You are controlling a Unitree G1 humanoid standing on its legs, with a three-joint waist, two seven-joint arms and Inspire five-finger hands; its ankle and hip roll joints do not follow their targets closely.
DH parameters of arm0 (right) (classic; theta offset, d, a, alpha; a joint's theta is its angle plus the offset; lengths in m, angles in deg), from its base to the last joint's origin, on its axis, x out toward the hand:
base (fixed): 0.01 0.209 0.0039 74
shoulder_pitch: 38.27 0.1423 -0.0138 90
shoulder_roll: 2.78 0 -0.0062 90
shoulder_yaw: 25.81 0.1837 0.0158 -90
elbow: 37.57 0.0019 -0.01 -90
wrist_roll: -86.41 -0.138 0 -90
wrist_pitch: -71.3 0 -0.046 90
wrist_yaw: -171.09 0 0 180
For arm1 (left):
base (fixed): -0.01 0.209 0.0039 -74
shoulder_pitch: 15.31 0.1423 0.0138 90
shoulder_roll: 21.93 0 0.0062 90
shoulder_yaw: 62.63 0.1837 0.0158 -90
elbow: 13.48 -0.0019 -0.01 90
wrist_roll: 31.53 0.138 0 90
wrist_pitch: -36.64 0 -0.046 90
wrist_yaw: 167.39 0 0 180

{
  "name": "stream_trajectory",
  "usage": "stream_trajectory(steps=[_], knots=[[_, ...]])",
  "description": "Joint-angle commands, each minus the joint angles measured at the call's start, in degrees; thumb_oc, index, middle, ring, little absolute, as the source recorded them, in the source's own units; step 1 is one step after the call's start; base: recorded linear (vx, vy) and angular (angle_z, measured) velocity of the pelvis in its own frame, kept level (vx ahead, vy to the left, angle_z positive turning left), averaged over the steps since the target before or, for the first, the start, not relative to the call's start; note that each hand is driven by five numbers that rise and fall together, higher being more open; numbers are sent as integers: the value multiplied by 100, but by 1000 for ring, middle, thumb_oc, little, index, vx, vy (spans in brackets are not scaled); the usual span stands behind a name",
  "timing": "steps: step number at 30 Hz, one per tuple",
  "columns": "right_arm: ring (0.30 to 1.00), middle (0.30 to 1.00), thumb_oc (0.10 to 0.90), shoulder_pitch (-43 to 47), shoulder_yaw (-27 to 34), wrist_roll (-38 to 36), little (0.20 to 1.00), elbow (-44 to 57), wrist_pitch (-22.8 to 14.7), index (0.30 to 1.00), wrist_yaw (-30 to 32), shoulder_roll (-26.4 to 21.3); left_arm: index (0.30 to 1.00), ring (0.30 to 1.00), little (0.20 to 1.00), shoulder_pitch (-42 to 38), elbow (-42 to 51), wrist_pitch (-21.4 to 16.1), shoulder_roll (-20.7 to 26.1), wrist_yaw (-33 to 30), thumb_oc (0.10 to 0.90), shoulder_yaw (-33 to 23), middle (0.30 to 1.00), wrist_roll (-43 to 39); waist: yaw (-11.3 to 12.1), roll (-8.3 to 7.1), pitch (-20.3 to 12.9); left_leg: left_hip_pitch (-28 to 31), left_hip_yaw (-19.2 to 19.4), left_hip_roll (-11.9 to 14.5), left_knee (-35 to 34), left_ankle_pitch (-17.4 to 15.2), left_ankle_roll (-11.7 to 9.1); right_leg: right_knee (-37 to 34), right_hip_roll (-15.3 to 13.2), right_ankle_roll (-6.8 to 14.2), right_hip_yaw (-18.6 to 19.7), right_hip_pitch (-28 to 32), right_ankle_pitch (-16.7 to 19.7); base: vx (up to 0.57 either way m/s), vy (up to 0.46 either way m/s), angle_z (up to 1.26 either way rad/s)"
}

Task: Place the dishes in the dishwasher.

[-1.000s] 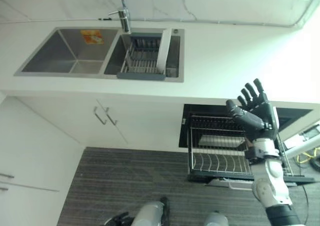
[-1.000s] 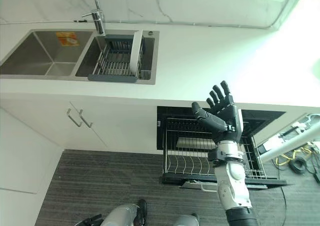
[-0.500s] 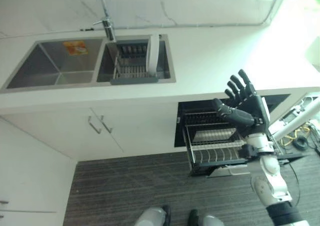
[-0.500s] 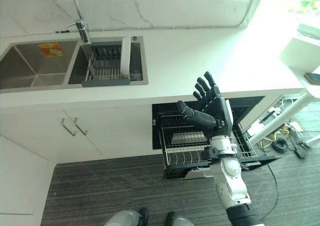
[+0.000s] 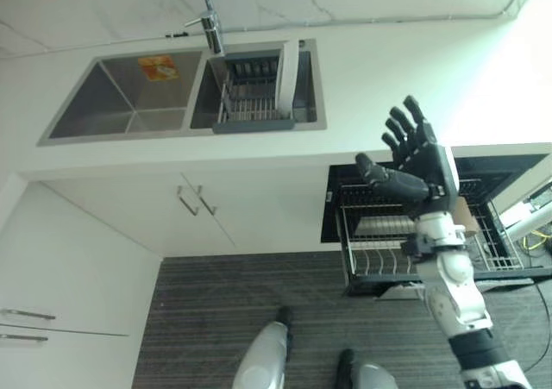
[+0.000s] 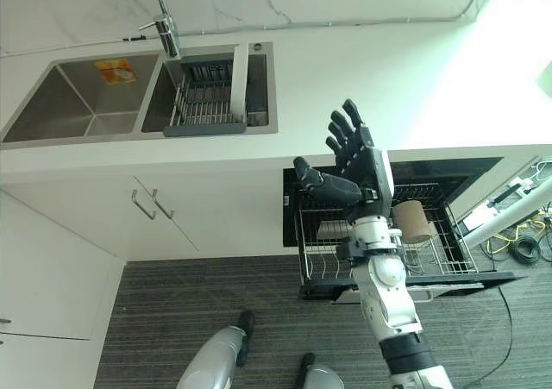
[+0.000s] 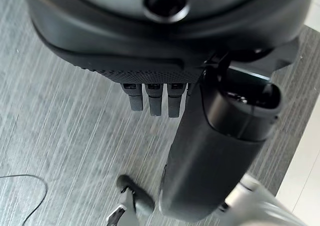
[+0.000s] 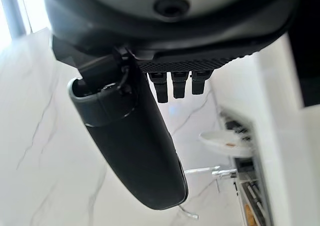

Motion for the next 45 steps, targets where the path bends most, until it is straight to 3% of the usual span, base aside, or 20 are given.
stream_trajectory(steps=[1,9,11,13,15,16,21,25,28,30,32,35,45], knots=[[900,900,800,679,146,108,900,663,-595,900,146,-184,900,900,900,62,49,-408,175,-56,800,89,900,466,110,-155,-394,367,90,-151,-155,101,119,-310,173,304,-102,735,-354,182,316,-39],[900,900,800,527,265,-78,900,609,-782,900,262,-200,900,900,900,-194,-61,-232,349,-214,800,461,900,896,-60,-301,-624,1038,422,-387,-155,-575,529,-310,-520,734,6,431,52,156,297,-26],[900,900,800,492,289,-41,900,628,-809,900,285,-133,900,900,900,-254,-56,-162,399,-250,800,517,900,930,-49,-321,-656,1070,488,-409,-155,-650,644,-310,-582,781,-34,430,114,129,188,-22],[900,900,800,524,225,68,900,655,-794,900,257,25,900,900,900,-251,-39,-106,447,-258,800,557,900,853,38,-294,-675,1120,643,-369,-155,-695,736,-310,-615,779,-452,503,249,82,135,-27],[900,900,800,604,151,122,900,651,-802,900,240,109,900,900,900,-241,28,-50,459,-281,800,574,900,777,94,-266,-666,1150,753,-336,-155,-745,795,-310,-518,760,-670,428,353,19,65,-61],[900,900,800,677,74,151,900,668,-888,900,298,108,900,900,900,-242,113,-30,466,-243,800,591,900,785,50,-280,-592,1164,777,-368,-155,-786,817,-310,-403,724,-579,179,394,-42,-35,-87],[900,900,800,882,41,65,900,613,-840,900,401,51,900,900,900,-195,129,51,438,-304,800,539,900,582,104,-386,-603,1077,863,-426,-155,-766,749,-310,-422,682,-472,-35,258,-14,-71,-22],[900,900,800,916,83,-42,900,659,-753,900,514,-20,900,900,900,-108,228,-34,342,-443,800,567,900,530,118,-387,-656,1010,860,-381,-155,-752,682,-310,-339,622,-458,-72,150,-1,-86,-2],[900,900,800,900,90,19,900,686,-719,900,555,-72,900,900,900,-79,311,-210,283,-496,800,609,900,509,75,-447,-592,1193,833,-493,-155,-743,665,-310,-308,504,-328,-76,88,40,-76,10],[900,900,800,901,110,68,900,662,-675,900,552,-103,900,900,900,-12,411,-220,240,-548,800,603,900,414,164,-520,-390,1275,599,-674,-155,-439,495,-310,-301,436,-109,33,119,86,-1,25],[900,900,800,984,131,106,900,626,-653,900,557,-141,900,900,900,-11,539,-68,286,-360,800,592,900,794,253,-370,-297,894,304,-505,-155,-257,362,-310,-208,492,-129,99,130,59,171,20],[900,900,800,935,184,108,900,638,-579,900,548,-88,900,900,900,3,594,74,229,-469,800,698,900,844,197,-263,-352,768,381,-351,-155,-319,386,-310,-276,572,-306,73,144,60,157,-8],[900,900,800,1054,-106,-132,900,479,-467,900,646,38,900,900,900,-222,245,33,381,-556,800,840,900,1322,218,-291,-455,817,505,-318,-155,-521,477,-310,-513,695,-557,-15,223,117,49,8]])
